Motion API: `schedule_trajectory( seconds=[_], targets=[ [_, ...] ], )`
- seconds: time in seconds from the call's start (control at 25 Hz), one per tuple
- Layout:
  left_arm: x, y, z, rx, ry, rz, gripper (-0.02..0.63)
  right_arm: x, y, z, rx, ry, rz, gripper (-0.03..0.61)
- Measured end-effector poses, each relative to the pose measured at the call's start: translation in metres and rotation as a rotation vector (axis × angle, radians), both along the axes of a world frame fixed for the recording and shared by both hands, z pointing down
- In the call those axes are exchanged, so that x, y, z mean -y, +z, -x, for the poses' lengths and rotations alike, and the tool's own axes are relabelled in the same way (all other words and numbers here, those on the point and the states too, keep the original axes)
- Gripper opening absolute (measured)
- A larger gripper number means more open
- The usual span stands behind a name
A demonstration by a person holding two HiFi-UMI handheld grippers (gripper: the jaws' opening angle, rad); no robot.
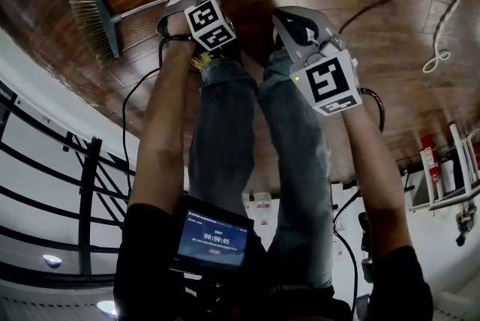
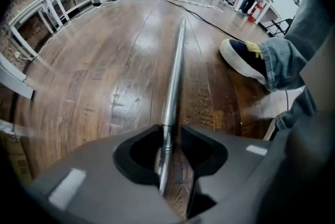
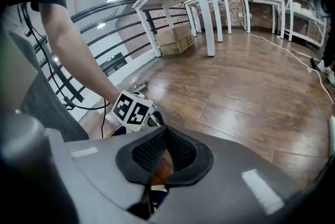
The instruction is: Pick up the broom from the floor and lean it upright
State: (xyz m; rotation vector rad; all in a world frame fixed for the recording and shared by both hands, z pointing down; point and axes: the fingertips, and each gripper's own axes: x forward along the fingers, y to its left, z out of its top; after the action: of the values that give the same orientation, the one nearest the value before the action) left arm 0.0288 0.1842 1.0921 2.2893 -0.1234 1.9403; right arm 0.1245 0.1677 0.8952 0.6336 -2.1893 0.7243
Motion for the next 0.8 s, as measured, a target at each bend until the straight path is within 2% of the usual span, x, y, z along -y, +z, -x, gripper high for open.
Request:
schedule_trajectory(
  seconds=[0.04,0.12,0.28,0.36,0.48,0.52,0.56,0.64,0.8],
  targets=[
    [-0.004,0.0,-0.001,0.007,0.037,-0.004,0.107,0.0,0.0,-0.003,-0.005,0.008,0.003,0.003],
    [-0.011,-0.001,-0.001,0.024,0.1,-0.018,0.097,0.002,-0.003,-0.006,-0.007,0.023,0.006,0.003],
    [0.014,-0.04,-0.003,-0.039,0.018,-0.072,0.097,0.018,-0.031,-0.009,0.003,0.059,-0.013,0.003],
    [0.039,-0.079,0.0,-0.081,-0.03,-0.119,0.095,0.032,-0.062,-0.009,0.042,0.137,-0.027,0.003],
    [0.082,-0.151,0.016,-0.159,-0.175,-0.202,0.095,0.058,-0.121,-0.008,0.213,0.377,0.011,0.015],
    [0.096,-0.177,0.023,-0.194,-0.233,-0.23,0.095,0.066,-0.14,-0.005,0.287,0.451,0.044,0.18],
    [0.106,-0.204,0.03,-0.231,-0.29,-0.253,0.095,0.074,-0.159,-0.002,0.352,0.511,0.071,0.306],
    [0.119,-0.254,0.043,-0.296,-0.395,-0.277,0.094,0.093,-0.201,0.004,0.419,0.583,0.059,0.302],
    [0.144,-0.323,0.058,-0.372,-0.568,-0.294,0.094,0.17,-0.278,0.018,0.421,0.603,-0.116,0.263]
  ],
)
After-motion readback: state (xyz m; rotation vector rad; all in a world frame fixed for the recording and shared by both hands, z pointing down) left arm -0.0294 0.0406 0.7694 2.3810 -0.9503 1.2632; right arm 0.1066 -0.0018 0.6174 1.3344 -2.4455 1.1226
